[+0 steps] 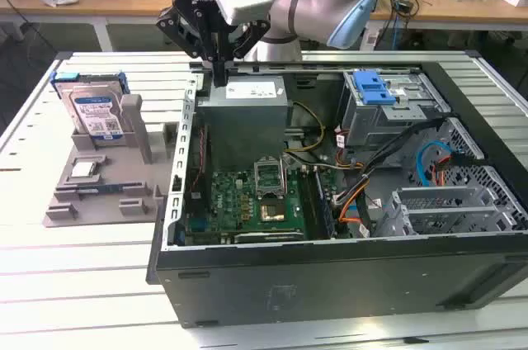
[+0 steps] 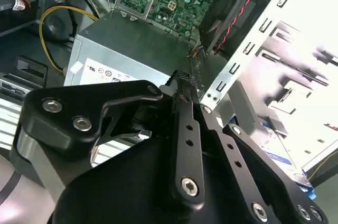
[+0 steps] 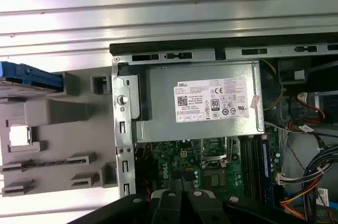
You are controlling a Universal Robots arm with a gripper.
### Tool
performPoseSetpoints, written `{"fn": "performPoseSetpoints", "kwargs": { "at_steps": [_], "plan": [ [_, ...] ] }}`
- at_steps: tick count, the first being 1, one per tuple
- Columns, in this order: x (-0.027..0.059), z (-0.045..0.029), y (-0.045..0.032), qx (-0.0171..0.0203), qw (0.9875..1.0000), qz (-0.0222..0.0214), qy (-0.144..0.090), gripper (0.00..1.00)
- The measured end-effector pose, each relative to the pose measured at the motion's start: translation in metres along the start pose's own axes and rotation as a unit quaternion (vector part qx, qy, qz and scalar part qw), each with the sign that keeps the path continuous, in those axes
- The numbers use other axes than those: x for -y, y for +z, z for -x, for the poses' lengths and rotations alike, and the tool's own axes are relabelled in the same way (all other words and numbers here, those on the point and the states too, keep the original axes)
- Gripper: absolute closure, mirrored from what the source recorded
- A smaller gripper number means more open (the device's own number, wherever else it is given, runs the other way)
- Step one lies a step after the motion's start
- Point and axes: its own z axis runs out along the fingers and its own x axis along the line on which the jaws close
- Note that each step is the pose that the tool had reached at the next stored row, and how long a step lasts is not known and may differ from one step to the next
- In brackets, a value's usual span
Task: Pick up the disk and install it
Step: 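Reach for the disk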
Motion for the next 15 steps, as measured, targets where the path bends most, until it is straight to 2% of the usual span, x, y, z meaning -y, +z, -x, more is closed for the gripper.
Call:
{"fn": "performPoseSetpoints", "kwargs": {
  "at_steps": [2, 12, 13, 15],
  "plan": [
    [0.0006, -0.0071, -0.0002, 0.0000, 1.0000, 0.0000, 0.000, 0.90],
    [0.0022, -0.0286, -0.0008, 0.0000, 1.0000, 0.0000, 0.000, 0.90],
    [0.0028, -0.0365, -0.0010, 0.0000, 1.0000, 0.0000, 0.000, 0.90],
    [0.0032, -0.0418, -0.0011, 0.0000, 1.0000, 0.0000, 0.000, 0.90]
  ]
}}
